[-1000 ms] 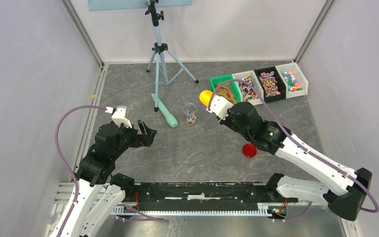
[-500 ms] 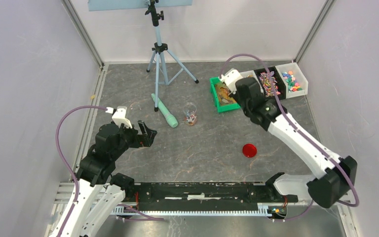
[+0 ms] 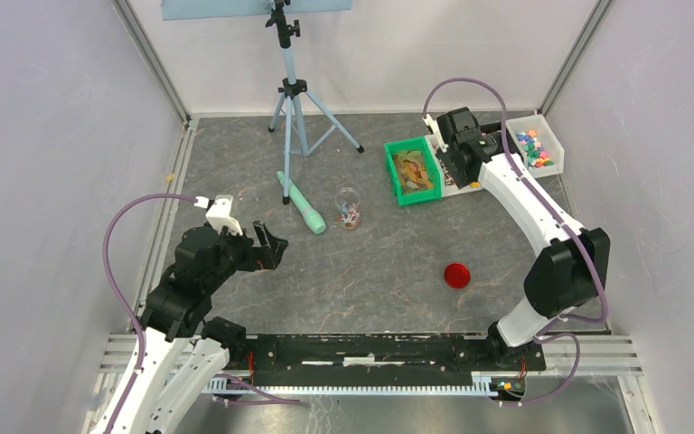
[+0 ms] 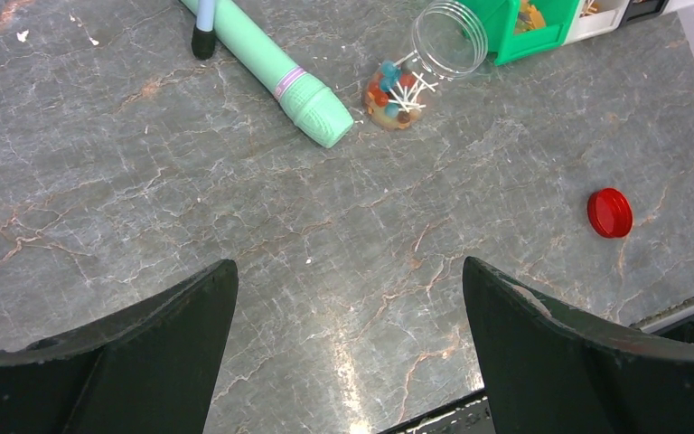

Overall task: Pack the candies
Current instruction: Scoop the fake candies from the storage box.

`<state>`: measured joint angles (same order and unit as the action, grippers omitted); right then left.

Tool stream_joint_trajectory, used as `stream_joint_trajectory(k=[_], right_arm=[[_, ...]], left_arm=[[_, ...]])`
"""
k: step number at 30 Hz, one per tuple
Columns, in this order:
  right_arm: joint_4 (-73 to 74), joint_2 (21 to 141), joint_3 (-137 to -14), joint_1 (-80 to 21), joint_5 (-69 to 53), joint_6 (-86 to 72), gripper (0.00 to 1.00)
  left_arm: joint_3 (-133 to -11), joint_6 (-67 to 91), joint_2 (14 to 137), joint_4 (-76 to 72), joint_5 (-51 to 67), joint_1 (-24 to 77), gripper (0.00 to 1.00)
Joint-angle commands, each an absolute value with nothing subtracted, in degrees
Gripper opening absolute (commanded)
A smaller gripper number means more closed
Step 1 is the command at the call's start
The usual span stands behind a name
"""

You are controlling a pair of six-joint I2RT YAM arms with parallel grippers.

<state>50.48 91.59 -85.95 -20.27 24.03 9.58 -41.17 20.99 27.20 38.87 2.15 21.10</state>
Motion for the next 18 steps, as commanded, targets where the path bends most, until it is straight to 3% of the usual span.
stream_joint_trajectory(k=[1,18], right_arm=[[54.8,93.4,-88.2,-18.9,21.7,8.8,0.00],[55.7,99.8,-91.3,-13.2,18.6,11.8,0.00]], left_arm=[[-41.0,20.0,27.0,36.4,3.4,21.6,1.00],[-41.1,20.2,27.4,36.7,2.6,22.5,1.00]])
